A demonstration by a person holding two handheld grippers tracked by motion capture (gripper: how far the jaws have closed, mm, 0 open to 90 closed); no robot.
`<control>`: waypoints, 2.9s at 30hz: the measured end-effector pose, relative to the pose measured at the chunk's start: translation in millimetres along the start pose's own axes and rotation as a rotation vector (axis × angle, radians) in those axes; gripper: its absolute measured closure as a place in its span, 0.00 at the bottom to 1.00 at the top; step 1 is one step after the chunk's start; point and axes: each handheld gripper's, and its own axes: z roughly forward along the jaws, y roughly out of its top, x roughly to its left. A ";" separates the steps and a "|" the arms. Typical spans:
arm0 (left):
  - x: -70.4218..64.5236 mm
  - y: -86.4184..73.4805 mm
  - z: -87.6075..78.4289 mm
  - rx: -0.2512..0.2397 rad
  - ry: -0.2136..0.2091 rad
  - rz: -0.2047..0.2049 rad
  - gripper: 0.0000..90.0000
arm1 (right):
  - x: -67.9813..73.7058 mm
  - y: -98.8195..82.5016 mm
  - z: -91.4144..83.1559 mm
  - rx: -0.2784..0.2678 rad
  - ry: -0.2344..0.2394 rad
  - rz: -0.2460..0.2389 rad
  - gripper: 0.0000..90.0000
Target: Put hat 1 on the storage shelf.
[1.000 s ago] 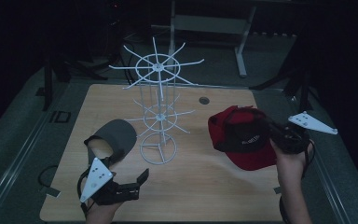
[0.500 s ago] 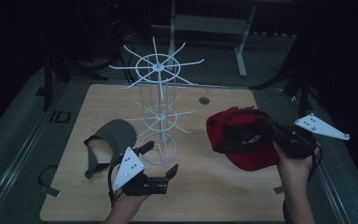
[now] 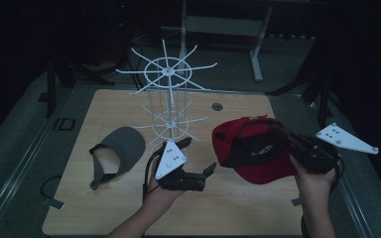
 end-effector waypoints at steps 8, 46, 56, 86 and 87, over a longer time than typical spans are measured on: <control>-7.2 9.8 26.1 0.029 -0.018 0.022 0.07 | 5.7 4.9 -8.1 -0.027 0.033 -0.008 0.98; -19.1 48.9 62.7 0.026 0.037 0.067 0.98 | 9.1 -50.0 -18.8 0.030 0.063 0.051 0.97; -25.3 54.5 64.0 0.018 0.016 0.082 0.98 | 17.3 -69.2 -27.6 0.027 0.068 0.066 0.96; -26.1 58.2 44.5 -0.059 -0.228 0.186 0.98 | 9.6 -32.8 -65.5 -0.035 0.205 -0.041 0.60; -24.2 57.4 44.3 -0.055 -0.265 0.184 0.98 | 9.0 -31.6 -61.5 -0.027 0.220 -0.049 0.60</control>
